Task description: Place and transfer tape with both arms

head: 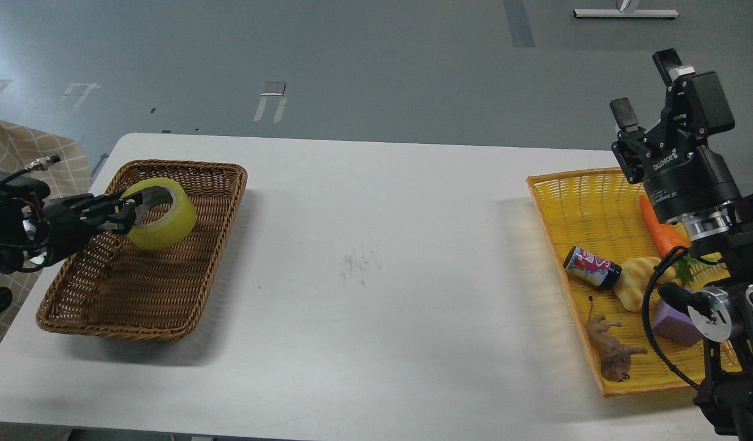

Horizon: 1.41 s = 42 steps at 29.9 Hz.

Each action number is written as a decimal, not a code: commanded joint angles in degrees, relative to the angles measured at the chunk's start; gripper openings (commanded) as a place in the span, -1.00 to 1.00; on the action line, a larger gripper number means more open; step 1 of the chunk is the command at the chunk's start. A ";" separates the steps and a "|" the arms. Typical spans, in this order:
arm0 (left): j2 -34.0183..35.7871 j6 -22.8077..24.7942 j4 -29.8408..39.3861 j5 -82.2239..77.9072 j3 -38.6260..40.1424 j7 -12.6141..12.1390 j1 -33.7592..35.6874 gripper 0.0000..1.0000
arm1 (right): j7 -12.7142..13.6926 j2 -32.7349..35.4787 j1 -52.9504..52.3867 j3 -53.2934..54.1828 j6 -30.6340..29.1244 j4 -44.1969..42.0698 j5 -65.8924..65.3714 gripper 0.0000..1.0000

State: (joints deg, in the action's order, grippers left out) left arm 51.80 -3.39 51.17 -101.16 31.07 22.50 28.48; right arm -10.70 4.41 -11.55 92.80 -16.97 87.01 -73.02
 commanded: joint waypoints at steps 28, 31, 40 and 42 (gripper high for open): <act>-18.92 1.02 -6.35 36.97 1.19 3.16 13.61 0.96 | 1.38 -0.28 -3.74 -0.08 0.18 0.88 -0.02 1.00; -21.12 3.48 -6.61 45.68 1.27 1.76 14.76 0.96 | 1.56 -1.24 -5.94 -0.16 0.97 -0.08 0.07 1.00; -32.89 6.90 -3.10 58.08 16.98 0.08 15.72 0.96 | 1.82 -3.61 -13.31 -0.34 0.36 -5.70 0.33 1.00; -34.39 8.58 -0.38 59.32 20.16 0.17 15.29 0.96 | 1.82 -3.62 -15.52 -0.34 0.09 -8.69 2.52 1.00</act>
State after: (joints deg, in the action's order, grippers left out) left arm 19.41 3.28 47.89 -43.55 46.72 22.58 44.23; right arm -8.90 0.87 -24.42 92.50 -16.55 81.49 -72.45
